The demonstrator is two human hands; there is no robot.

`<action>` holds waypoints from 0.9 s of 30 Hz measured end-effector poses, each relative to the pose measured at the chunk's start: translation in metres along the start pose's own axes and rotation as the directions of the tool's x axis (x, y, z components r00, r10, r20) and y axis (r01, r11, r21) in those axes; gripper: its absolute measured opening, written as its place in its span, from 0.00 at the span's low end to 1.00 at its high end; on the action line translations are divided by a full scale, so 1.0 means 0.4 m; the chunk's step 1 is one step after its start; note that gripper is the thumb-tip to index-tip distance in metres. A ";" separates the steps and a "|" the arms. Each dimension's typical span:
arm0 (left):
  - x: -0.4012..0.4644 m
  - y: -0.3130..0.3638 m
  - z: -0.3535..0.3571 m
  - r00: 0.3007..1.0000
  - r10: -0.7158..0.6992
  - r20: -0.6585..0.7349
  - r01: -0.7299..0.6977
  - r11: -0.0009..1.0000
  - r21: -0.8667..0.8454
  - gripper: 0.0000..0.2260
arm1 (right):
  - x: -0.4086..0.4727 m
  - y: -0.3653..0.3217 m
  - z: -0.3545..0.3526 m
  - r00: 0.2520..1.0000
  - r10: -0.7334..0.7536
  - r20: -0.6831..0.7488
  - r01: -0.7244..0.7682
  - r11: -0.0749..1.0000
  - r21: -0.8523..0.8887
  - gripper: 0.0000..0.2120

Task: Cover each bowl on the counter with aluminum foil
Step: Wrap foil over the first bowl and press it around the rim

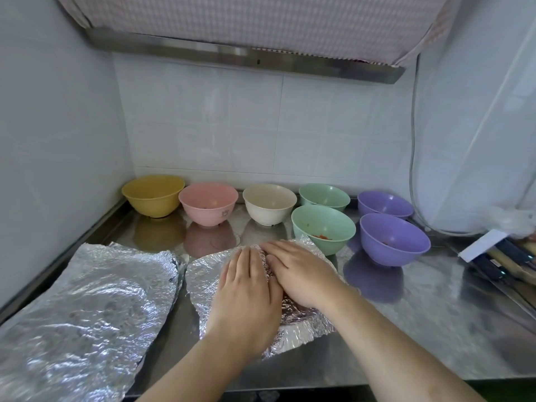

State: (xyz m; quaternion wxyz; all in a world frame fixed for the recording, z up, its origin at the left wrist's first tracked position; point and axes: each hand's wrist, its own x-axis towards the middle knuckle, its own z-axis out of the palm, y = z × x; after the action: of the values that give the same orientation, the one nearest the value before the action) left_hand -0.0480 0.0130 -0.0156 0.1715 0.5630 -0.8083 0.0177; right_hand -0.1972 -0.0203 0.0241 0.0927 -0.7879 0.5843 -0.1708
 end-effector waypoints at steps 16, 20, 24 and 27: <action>0.017 0.014 -0.049 0.989 -0.147 0.035 0.150 0.933 -0.328 0.25 | -0.067 0.021 0.021 0.988 0.156 -0.020 -0.156 0.988 0.022 0.27; 0.056 0.015 -0.043 0.985 -0.145 0.092 0.165 0.948 -0.270 0.37 | -0.082 0.021 0.035 0.961 0.214 -0.176 -0.183 0.967 0.175 0.26; 0.057 0.011 -0.016 0.988 -0.154 0.027 0.156 0.956 -0.250 0.34 | -0.133 0.010 0.066 0.926 0.190 -0.326 -0.161 0.980 0.113 0.26; 0.059 -0.002 -0.006 0.993 -0.116 0.009 0.116 0.969 -0.217 0.36 | -0.136 0.035 0.082 0.962 0.117 -0.246 -0.111 0.993 0.039 0.20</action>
State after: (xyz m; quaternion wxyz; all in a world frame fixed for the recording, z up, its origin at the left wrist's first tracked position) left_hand -0.0540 -0.0081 -0.0064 0.2343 0.5871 -0.7708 -0.0798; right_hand -0.2113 0.0255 -0.0199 0.0383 -0.7242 0.6337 -0.2693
